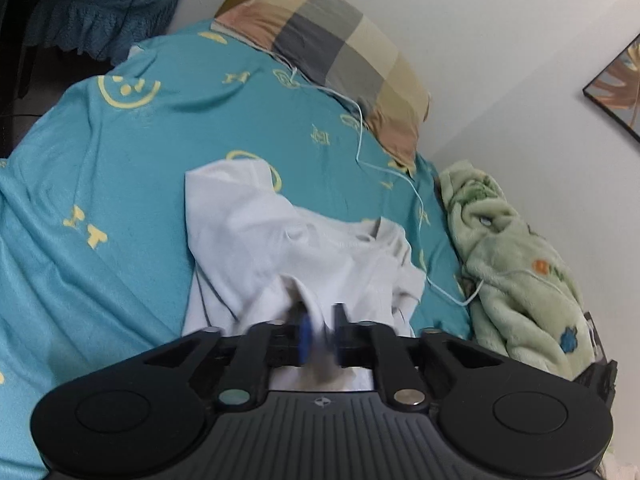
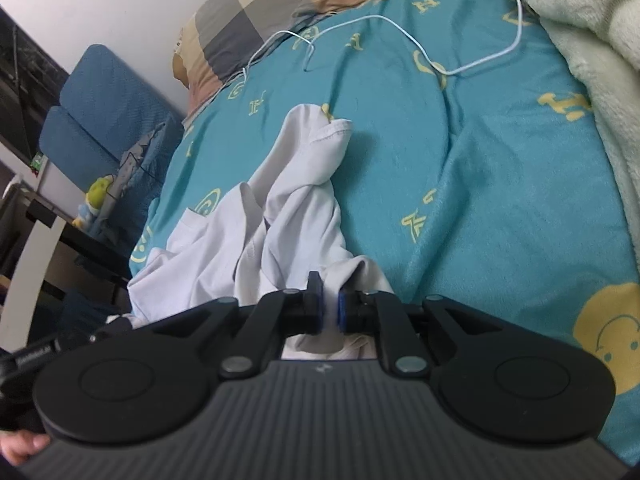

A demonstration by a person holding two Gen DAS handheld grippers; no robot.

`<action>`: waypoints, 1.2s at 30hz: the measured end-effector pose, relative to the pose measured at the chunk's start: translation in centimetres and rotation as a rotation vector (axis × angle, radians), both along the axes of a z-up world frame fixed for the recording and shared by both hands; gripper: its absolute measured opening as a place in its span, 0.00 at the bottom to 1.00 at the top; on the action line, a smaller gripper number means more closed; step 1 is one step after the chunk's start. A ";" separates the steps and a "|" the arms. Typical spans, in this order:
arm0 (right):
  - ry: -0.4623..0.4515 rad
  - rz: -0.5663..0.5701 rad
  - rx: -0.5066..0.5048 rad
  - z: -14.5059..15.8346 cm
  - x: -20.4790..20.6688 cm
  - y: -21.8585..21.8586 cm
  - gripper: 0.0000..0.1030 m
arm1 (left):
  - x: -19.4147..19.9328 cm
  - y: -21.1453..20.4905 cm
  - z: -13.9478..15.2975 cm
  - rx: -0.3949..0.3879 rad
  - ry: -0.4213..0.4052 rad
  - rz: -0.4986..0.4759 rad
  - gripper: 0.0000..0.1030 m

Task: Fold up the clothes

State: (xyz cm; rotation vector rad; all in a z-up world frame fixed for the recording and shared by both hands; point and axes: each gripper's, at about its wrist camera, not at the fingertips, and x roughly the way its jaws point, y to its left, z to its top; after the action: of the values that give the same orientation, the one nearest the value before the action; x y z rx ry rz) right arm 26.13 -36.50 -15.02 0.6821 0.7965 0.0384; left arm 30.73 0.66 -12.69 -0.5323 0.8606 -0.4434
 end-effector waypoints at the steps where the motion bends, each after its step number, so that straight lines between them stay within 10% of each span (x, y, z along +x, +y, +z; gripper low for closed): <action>1: 0.001 -0.003 0.011 0.2 -0.2 -0.1 0.16 | -0.3 -0.3 0.1 0.010 0.000 -0.016 0.46; 6: -0.049 0.000 0.033 2.6 -2.7 0.1 0.67 | -5.0 0.9 3.1 0.020 -0.034 -0.054 0.73; 12: 0.005 -0.005 0.056 6.1 -6.8 1.0 0.67 | -12.8 4.1 5.4 -0.051 -0.025 0.031 0.79; 18: 0.186 -0.121 0.318 4.2 -12.5 1.7 0.67 | -18.3 5.0 0.5 -0.241 0.210 0.118 0.79; 23: 0.300 -0.187 0.481 -0.7 -15.9 2.0 0.67 | -17.8 5.1 -3.9 -0.300 0.368 0.200 0.76; 31: 0.252 -0.238 0.578 -4.6 -15.9 2.8 0.67 | -16.7 5.3 -7.2 -0.435 0.396 0.282 0.71; 36: 0.208 -0.270 0.551 -4.2 -15.6 2.9 0.58 | -16.0 5.7 -7.8 -0.440 0.391 0.306 0.48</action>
State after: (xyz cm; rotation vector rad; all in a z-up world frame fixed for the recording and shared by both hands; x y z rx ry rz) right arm 10.54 -33.62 -19.25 1.3276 0.8944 -0.0619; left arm 14.74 6.37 -20.45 -1.1675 1.0374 -0.2467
